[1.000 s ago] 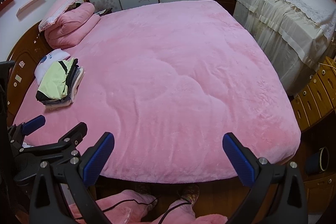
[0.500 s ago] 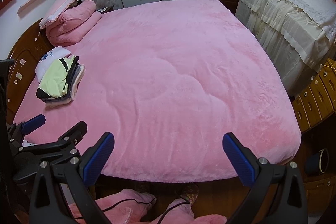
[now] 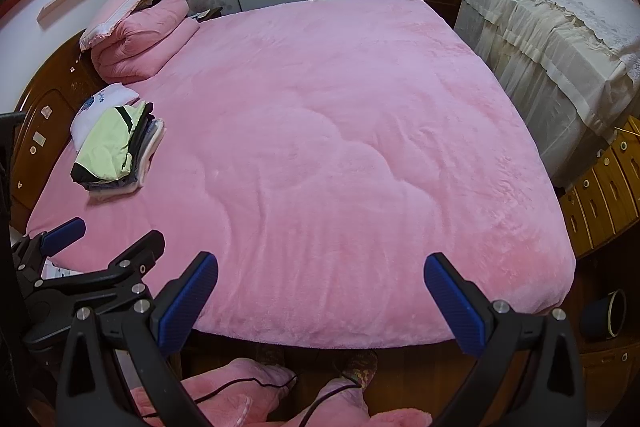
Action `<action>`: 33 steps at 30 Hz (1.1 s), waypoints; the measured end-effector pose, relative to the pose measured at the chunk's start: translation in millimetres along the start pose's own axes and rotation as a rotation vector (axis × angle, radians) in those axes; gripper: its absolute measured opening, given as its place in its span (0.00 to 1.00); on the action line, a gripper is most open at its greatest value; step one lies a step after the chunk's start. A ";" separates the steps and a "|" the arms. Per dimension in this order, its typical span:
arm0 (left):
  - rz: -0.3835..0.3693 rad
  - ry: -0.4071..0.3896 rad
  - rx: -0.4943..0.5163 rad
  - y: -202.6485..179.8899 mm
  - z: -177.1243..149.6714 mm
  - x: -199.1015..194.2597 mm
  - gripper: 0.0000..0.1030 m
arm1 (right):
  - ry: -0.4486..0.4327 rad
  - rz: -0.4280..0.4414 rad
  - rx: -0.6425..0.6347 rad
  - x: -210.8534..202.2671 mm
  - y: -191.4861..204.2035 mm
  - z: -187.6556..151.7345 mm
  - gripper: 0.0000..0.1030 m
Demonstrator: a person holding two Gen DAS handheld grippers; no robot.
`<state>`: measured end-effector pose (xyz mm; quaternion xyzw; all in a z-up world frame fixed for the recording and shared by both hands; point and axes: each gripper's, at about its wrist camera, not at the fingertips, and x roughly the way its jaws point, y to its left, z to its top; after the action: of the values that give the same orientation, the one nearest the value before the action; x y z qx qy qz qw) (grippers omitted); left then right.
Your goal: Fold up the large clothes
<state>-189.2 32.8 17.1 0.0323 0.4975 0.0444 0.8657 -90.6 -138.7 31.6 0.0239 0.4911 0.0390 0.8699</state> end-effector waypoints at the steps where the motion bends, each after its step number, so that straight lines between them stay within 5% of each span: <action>1: 0.001 0.000 0.000 -0.2 -0.4 0.0 0.99 | 0.001 0.000 0.000 0.1 0.0 0.1 1.00; 33: 0.000 -0.009 -0.039 3.3 -1.7 -1.9 0.99 | 0.030 0.022 -0.028 11.6 -15.5 6.2 1.00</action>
<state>-191.8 35.9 18.2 0.0154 0.4926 0.0540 0.8685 -78.5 -153.1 23.7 0.0165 0.5033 0.0557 0.8621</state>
